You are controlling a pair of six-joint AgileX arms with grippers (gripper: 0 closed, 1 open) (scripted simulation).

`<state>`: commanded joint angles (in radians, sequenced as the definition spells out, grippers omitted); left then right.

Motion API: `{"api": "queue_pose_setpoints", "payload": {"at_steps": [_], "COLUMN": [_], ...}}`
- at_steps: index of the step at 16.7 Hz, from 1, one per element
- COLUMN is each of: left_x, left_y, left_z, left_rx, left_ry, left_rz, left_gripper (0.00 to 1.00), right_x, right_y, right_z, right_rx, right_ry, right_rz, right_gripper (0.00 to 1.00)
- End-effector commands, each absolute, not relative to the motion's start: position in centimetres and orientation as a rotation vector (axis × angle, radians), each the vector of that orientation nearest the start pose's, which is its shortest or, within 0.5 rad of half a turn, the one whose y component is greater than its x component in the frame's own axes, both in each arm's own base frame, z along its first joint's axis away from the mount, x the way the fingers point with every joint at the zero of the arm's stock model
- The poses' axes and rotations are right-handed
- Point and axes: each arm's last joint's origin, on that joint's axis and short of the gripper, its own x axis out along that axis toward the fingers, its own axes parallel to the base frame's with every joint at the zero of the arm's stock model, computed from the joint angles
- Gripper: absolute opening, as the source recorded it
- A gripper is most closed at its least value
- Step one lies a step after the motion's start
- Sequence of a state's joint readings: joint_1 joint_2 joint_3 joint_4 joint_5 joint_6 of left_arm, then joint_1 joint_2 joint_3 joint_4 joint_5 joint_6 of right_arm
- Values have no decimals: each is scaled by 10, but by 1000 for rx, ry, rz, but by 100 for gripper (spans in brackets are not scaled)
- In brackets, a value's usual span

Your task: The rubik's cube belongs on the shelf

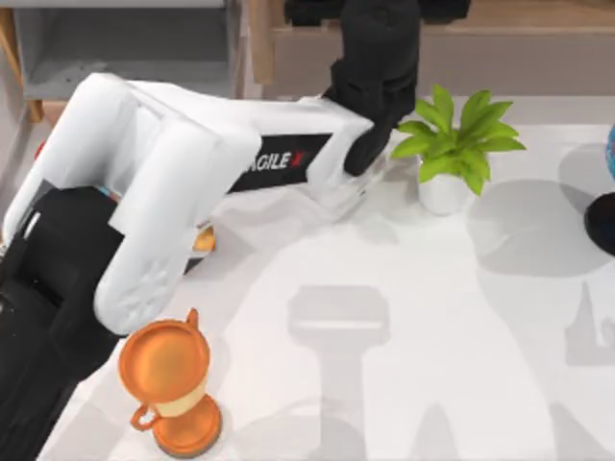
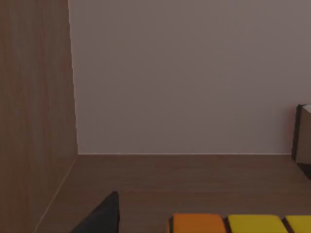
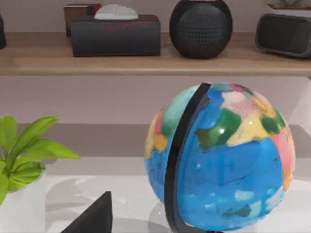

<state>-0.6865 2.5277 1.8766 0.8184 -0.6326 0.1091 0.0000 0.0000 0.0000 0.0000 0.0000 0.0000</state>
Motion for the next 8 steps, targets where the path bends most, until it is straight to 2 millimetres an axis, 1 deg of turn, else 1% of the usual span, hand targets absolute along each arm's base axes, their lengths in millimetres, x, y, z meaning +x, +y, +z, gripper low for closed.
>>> {"api": "queue_pose_setpoints", "payload": {"at_steps": [5,6,8], "left_x": [449,443,419], "left_y": [-341,-348,-374], "left_z": [166,166,164], "left_rx": [-6,-23,-86], "left_ry": [-128,-127,-122], "left_rz": [-27,-50,-133], "left_gripper": [100,100,100], "right_x": [106,106,106], "right_y": [-1,-1,-1], "right_z": [160,160,160], "right_rx": [0,0,0], "right_ry": [0,0,0], "right_rz": [0,0,0], "right_gripper": [100,100,100]}}
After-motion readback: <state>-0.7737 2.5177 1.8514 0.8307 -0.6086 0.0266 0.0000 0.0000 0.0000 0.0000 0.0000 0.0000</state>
